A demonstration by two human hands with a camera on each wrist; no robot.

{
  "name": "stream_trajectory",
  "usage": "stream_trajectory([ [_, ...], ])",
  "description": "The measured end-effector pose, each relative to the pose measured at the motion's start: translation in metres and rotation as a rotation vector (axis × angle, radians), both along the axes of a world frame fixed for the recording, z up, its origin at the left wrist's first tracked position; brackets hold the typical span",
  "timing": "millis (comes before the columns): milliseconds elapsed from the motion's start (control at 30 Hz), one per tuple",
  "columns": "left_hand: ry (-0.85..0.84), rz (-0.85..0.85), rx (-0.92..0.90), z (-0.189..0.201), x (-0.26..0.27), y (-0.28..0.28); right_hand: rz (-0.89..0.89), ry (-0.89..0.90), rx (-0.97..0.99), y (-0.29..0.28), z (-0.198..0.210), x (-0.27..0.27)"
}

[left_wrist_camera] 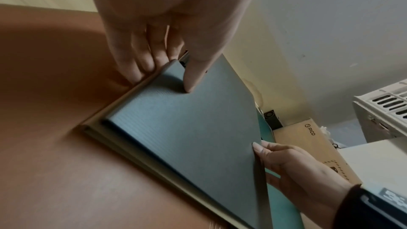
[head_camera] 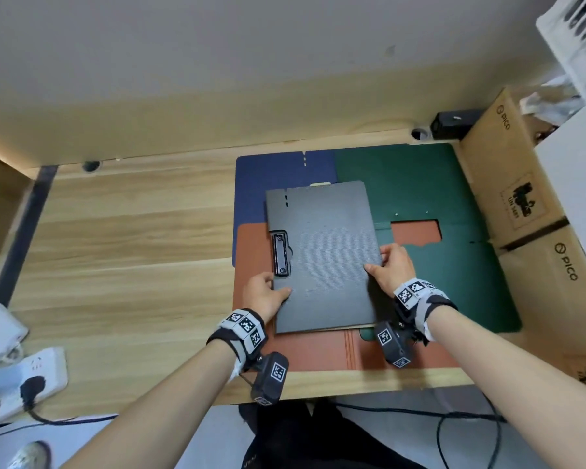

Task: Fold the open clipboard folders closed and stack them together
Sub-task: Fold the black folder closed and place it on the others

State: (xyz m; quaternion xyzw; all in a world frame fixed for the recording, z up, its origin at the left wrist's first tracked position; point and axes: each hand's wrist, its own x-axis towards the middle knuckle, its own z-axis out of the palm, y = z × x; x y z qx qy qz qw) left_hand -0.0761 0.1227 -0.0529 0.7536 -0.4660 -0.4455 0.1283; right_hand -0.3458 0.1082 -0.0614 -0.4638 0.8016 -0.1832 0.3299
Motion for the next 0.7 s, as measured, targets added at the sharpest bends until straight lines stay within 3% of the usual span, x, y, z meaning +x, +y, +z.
stream_trajectory([
  [133,-0.039,0.014,-0.09,0.0,-0.001,-0.002,0.016,0.009,0.006,0.0,0.003,-0.002],
  [200,-0.019,0.032,-0.052,-0.002,-0.002,-0.003,0.0,0.006,0.016,0.001,0.001,-0.002],
  [400,0.209,0.265,0.11,-0.001,-0.005,-0.015,0.067,0.01,0.052,-0.001,0.005,0.001],
  [700,0.412,0.362,0.23,-0.003,0.02,-0.021,0.027,-0.071,0.15,-0.014,0.011,0.007],
])
